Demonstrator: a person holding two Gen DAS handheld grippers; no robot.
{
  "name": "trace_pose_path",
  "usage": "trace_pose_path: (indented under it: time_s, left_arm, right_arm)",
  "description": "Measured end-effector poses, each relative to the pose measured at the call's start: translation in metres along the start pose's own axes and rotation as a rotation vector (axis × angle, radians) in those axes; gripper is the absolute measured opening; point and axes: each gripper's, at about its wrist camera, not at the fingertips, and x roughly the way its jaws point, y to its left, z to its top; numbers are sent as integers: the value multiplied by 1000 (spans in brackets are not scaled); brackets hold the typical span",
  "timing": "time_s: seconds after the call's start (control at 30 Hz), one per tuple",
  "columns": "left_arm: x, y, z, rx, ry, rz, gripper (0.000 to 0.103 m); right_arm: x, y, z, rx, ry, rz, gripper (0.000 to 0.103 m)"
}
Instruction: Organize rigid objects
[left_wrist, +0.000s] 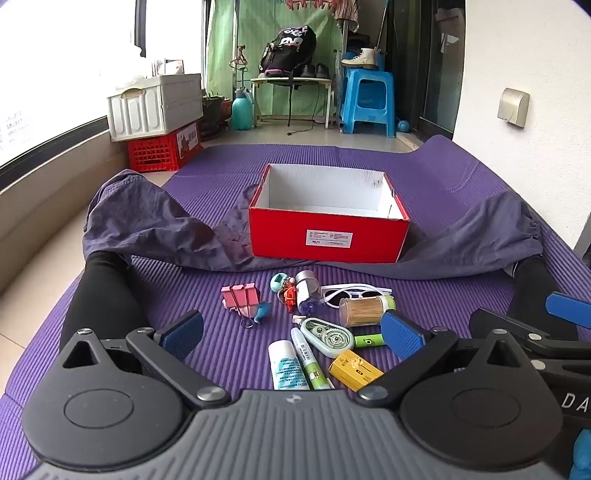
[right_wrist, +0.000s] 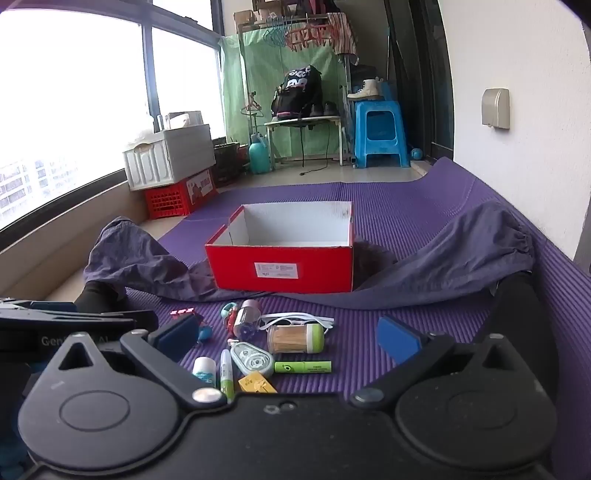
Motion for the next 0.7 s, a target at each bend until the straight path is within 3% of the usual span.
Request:
trace_pose_path:
  time_s: [0.7]
  left_arm:
    - [0,0,0,-3,-1,0,103]
  right_arm:
    - [-1,-6,-2,14,6,-54,103]
